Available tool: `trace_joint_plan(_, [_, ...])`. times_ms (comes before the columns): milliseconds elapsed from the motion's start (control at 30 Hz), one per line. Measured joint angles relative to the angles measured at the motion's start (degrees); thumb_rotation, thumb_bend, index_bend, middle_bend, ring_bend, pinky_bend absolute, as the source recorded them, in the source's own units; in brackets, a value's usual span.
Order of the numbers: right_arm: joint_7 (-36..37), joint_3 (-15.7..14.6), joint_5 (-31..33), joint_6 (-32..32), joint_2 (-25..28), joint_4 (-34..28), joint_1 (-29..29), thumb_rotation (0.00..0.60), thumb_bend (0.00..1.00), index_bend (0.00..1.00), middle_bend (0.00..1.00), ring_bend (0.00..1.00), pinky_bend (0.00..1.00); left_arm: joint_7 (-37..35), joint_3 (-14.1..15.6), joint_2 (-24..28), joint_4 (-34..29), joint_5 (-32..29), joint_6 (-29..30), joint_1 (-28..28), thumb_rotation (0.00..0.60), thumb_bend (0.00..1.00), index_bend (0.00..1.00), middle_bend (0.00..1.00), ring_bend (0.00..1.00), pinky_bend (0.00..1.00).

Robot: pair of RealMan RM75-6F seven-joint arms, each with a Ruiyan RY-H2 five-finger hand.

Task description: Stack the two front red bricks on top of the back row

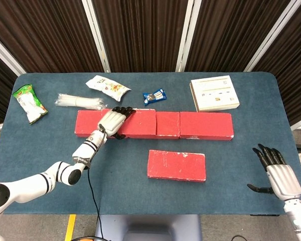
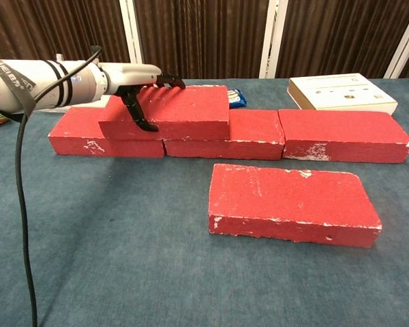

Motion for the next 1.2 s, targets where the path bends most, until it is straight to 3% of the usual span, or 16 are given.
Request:
trace_joint_plan(533, [-1.4, 0.2, 0.6, 0.0, -0.4, -0.3, -0.1, 0.562, 0.03, 0.0, 0.0, 0.0, 0.0, -2.9, 0.7, -0.5, 2.5, 1.6, -1.2, -0.6, 0.6, 0.33, 0.05, 0.32, 0.19, 0.18])
trace_joint_plan(867, [-2.7, 0.4, 1.3, -0.2, -0.8, -0.5, 0.0, 0.562, 0.04, 0.0, 0.0, 0.0, 0.0, -5.0, 1.0, -0.6, 3.9, 3.4, -1.3, -0.7, 0.6, 0.32, 0.0, 0.19, 0.05, 0.08])
trace_joint_plan(1200, [-3.1, 0.5, 1.8, -0.3, -0.9, -0.6, 0.0, 0.562, 0.04, 0.0, 0.0, 0.0, 0.0, -6.4, 1.3, -0.6, 4.6, 4.3, -1.9, -0.7, 0.6, 0.33, 0.0, 0.12, 0.0, 0.06])
